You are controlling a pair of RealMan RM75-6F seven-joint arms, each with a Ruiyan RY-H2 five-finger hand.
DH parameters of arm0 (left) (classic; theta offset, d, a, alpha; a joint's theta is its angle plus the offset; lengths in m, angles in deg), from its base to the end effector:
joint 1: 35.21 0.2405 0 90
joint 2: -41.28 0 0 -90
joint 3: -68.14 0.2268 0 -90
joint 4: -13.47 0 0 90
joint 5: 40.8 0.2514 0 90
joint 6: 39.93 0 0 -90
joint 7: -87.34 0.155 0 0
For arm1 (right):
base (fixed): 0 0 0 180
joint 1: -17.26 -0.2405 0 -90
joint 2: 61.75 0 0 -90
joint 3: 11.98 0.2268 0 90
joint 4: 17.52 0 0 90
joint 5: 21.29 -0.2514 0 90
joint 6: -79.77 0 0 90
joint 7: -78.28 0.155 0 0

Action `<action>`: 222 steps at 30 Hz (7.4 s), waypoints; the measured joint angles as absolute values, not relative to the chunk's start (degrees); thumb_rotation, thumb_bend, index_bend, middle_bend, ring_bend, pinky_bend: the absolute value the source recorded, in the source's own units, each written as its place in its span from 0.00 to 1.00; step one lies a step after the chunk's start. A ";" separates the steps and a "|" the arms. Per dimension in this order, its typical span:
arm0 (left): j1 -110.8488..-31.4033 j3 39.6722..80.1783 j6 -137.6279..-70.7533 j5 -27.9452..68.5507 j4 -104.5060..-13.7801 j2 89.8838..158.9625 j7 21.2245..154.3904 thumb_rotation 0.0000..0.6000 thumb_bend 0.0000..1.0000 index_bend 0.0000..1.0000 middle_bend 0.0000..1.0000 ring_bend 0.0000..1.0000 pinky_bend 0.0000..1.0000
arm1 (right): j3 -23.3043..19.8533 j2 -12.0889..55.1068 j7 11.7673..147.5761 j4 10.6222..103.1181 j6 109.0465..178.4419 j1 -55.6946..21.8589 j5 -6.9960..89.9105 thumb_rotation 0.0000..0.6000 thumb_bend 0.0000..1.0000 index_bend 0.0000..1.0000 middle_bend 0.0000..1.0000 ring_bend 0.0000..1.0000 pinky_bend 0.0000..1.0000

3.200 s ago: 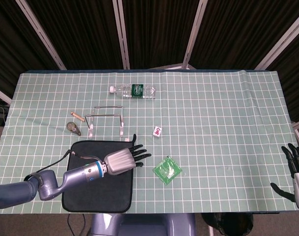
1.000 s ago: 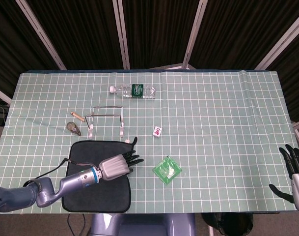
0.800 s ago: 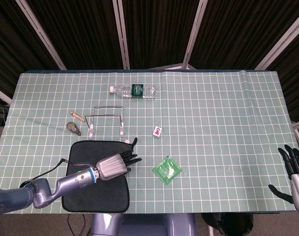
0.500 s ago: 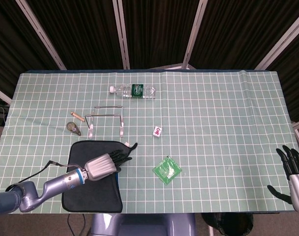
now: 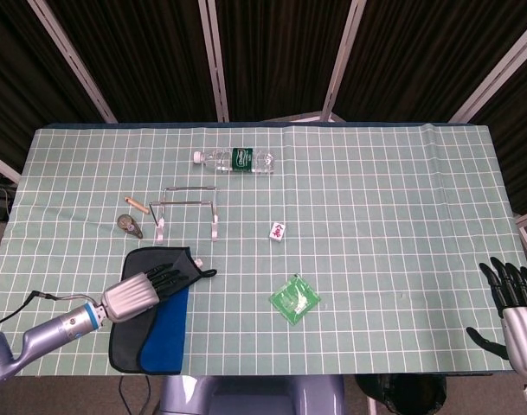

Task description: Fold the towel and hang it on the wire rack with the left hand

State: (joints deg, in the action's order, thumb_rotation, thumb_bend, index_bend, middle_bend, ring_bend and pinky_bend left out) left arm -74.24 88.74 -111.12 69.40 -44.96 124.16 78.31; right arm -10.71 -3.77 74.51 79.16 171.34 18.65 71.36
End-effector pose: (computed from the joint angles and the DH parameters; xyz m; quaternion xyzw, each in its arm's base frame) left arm -0.2750 0.2605 -0.0284 -0.9203 -0.1484 -0.2763 0.2339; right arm -0.2935 -0.1531 0.1373 0.6096 -0.3414 0.3749 0.6094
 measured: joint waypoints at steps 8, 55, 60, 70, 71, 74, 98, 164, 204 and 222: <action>-71.13 89.83 -114.25 69.95 -40.63 123.78 75.58 1.00 0.60 0.72 0.00 0.00 0.00 | -10.81 -3.48 73.71 79.27 171.26 18.59 71.57 1.00 0.00 0.00 0.00 0.00 0.00; -67.44 88.95 -119.74 71.39 -29.56 123.88 69.71 1.00 0.00 0.00 0.00 0.00 0.00 | -11.05 -3.45 72.76 80.05 171.64 18.68 72.30 1.00 0.00 0.00 0.00 0.00 0.00; -67.52 86.75 -121.35 69.45 -32.55 122.10 67.40 1.00 0.00 0.00 0.00 0.00 0.00 | -11.10 -3.60 73.05 80.12 171.70 18.69 72.43 1.00 0.00 0.00 0.00 0.00 0.00; -71.71 81.18 -116.12 65.05 -45.20 119.26 69.32 1.00 0.18 0.22 0.00 0.00 0.00 | -11.16 -3.85 73.64 80.08 171.66 18.66 72.52 1.00 0.00 0.00 0.00 0.00 0.00; -72.23 80.74 -114.71 64.50 -46.30 119.19 70.06 1.00 0.23 0.24 0.00 0.00 0.00 | -11.17 -3.85 73.68 80.07 171.62 18.65 72.53 1.00 0.00 0.00 0.00 0.00 0.00; -74.05 79.35 -108.63 62.27 -50.23 119.04 73.76 1.00 0.31 0.33 0.00 0.00 0.00 | -11.16 -3.87 73.82 80.02 171.54 18.62 72.42 1.00 0.00 0.00 0.00 0.00 0.00; -80.12 72.67 -87.51 49.55 -61.57 123.42 90.74 1.00 0.41 0.41 0.00 0.00 0.00 | -10.73 -3.98 74.97 79.14 170.27 18.20 70.54 1.00 0.00 0.00 0.00 0.00 0.00; -75.15 75.78 -98.83 55.78 -48.35 122.43 72.06 1.00 0.13 0.00 0.00 0.00 0.00 | -11.21 -3.30 73.42 79.31 169.71 17.98 70.93 1.00 0.00 0.00 0.00 0.00 0.00; -73.49 80.11 -104.30 62.36 -61.21 120.49 60.99 1.00 0.13 0.00 0.00 0.00 0.00 | -11.95 -4.71 75.63 79.93 172.64 19.07 73.92 1.00 0.00 0.00 0.00 0.00 0.00; -72.28 81.44 -98.61 56.10 -54.28 120.89 48.35 1.00 0.13 0.01 0.00 0.00 0.00 | -11.77 -4.69 75.55 79.97 172.30 18.94 73.55 1.00 0.00 0.00 0.00 0.00 0.00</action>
State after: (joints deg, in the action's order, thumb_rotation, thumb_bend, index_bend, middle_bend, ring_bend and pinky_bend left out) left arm -72.28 81.44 -98.61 56.10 -54.28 120.89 48.35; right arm -11.77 -4.69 75.55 79.97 172.30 18.94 73.55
